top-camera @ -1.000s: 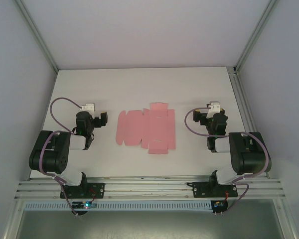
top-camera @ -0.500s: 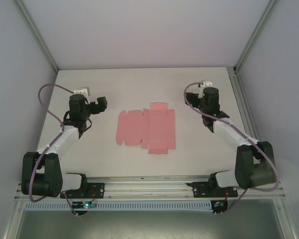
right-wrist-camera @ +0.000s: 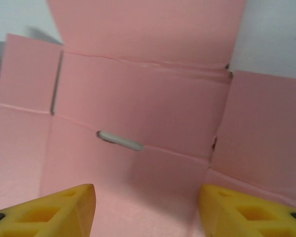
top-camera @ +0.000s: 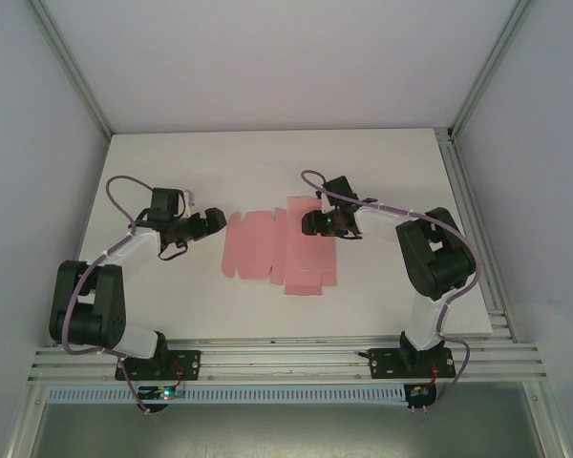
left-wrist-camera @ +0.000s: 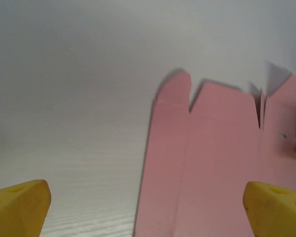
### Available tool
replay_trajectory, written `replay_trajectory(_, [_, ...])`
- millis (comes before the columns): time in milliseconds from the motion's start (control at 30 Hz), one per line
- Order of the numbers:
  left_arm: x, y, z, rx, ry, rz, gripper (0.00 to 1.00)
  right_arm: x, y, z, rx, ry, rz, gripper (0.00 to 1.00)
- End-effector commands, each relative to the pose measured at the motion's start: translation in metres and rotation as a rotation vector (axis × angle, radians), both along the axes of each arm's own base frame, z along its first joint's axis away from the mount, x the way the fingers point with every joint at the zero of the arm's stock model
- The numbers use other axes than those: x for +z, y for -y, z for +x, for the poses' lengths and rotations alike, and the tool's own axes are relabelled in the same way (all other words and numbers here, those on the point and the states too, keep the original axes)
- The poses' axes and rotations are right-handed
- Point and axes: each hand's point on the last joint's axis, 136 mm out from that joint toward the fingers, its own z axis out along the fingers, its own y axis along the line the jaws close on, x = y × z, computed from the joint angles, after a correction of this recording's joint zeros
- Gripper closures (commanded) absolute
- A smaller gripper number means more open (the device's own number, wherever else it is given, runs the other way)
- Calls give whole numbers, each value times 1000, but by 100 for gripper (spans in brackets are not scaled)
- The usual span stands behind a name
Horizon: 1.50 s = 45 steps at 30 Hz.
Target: Assemble paper box
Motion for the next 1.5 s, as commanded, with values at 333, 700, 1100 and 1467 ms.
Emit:
replay_trajectory(333, [-12,64,5,-208,-128,-240,0,-78,34,-36,-109,-267,-24,50])
replay_trajectory(700, [-1,74,11,-263,-122,-283,0,-86,37,-40,-112,-272,-18,50])
replay_trajectory(1100, [-15,21,-35,-76,-292,54,0,-88,39,-47,-95,-288,-37,50])
replay_trajectory(1467, [-45,52,-52,-34,-390,-109,0,-91,36,-50,-77,-297,-38,50])
